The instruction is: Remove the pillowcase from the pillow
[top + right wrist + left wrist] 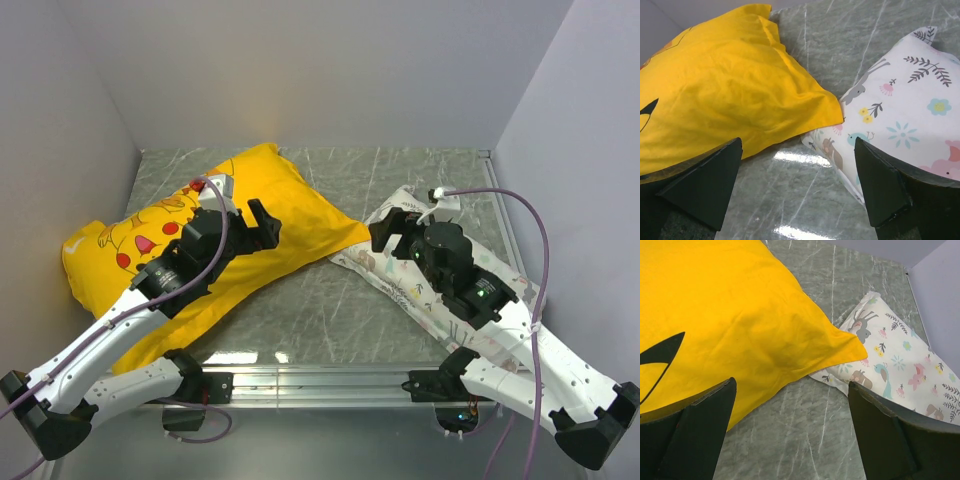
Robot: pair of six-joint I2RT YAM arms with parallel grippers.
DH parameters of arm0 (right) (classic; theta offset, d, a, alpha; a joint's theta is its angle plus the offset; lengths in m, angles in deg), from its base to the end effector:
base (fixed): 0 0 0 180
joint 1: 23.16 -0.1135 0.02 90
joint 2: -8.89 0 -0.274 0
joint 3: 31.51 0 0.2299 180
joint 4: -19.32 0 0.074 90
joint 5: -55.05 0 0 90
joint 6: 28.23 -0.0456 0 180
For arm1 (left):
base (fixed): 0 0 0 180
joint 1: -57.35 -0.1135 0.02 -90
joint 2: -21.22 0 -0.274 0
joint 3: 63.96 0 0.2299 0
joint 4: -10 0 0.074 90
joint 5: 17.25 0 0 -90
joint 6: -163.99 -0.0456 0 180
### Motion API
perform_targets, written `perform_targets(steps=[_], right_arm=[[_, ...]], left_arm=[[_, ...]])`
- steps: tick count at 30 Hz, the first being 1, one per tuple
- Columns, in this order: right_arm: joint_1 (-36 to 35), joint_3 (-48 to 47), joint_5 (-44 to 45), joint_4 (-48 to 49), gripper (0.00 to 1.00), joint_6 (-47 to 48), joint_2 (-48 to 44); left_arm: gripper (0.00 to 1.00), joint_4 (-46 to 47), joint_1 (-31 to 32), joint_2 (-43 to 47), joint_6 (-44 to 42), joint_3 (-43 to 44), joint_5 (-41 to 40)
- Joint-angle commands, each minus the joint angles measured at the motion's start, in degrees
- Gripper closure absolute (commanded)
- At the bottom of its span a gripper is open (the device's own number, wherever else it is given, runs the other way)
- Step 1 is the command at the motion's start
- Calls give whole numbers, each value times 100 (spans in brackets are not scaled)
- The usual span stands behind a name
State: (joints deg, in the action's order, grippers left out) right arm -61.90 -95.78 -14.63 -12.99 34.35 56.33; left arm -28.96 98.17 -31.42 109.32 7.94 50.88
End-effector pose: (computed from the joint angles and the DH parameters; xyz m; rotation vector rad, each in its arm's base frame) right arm 0.1404 0.0923 0.3507 0.0679 1.8500 0.4861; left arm 0.1475 -0.1050 0.3679 -0.1679 1.9181 -0.5383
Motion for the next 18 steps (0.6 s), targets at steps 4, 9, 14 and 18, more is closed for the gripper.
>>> perform_targets(steps=[4, 9, 14, 18], right_arm=[[-2, 28, -63, 102, 0, 79, 11], [7, 37, -124, 110, 0, 97, 90], [7, -340, -686, 339, 0, 316, 756], [7, -885, -888, 866, 0, 518, 1942]], left_arm=[[1, 151, 14, 70, 35, 53, -142], [1, 99, 14, 70, 97, 53, -195], [1, -665, 14, -289, 561, 378, -1178], [1, -1315, 14, -475, 1080, 519, -2074]])
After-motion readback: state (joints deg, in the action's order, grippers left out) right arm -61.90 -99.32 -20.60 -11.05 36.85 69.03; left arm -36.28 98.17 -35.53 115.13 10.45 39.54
